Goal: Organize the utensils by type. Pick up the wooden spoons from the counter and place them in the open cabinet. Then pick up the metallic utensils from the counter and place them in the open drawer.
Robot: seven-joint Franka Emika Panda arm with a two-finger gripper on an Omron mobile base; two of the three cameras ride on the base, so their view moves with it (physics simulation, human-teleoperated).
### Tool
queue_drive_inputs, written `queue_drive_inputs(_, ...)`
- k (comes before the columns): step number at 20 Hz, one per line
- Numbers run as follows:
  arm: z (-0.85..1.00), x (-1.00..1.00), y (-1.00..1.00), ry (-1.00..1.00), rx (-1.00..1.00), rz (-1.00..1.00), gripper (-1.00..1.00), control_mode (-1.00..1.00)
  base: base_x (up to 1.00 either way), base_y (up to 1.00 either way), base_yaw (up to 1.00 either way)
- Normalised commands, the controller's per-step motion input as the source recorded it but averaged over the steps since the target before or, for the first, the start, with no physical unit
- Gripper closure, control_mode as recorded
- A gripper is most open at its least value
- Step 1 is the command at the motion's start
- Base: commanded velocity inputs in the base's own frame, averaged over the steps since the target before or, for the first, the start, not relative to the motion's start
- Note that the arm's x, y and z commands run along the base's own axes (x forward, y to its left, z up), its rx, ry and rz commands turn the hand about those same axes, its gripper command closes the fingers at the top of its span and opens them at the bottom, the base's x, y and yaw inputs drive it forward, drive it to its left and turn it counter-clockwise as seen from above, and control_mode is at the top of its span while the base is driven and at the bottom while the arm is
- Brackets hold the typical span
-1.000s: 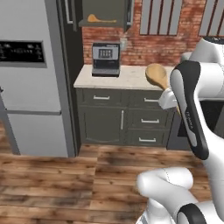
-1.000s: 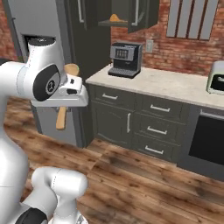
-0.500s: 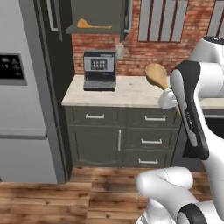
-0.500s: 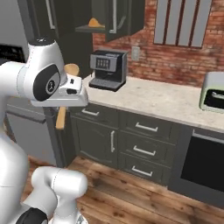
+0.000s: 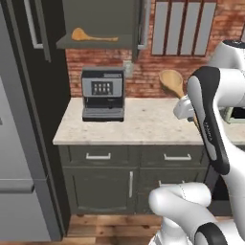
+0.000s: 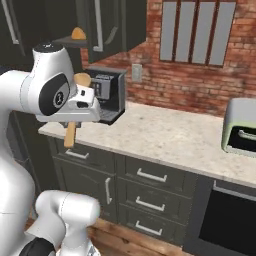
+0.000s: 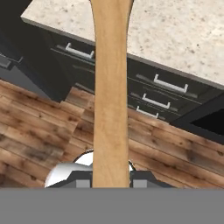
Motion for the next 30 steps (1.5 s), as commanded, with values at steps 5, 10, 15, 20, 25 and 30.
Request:
queue_drive_inputs(5,0.00,0.00,0.00,0.00,0.00,0.00,1.00,1.00,0.93,0.37,-0.12)
queue_drive_inputs(10,0.00,0.00,0.00,0.00,0.00,0.00,1.00,1.00,0.61,0.46,-0.09)
queue_drive_inputs(15,0.00,0.00,0.00,0.00,0.00,0.00,1.00,1.00,0.40,0.27,-0.11)
queue_drive_inputs(20,0.00,0.00,0.00,0.00,0.00,0.00,1.00,1.00,0.07,0.30,-0.25)
queue_drive_inputs(25,0.00,0.00,0.00,0.00,0.00,0.00,1.00,1.00,-0.23,0.06,-0.30)
queue_drive_inputs(30,0.00,0.00,0.00,0.00,0.00,0.00,1.00,1.00,-0.86,0.22,-0.22)
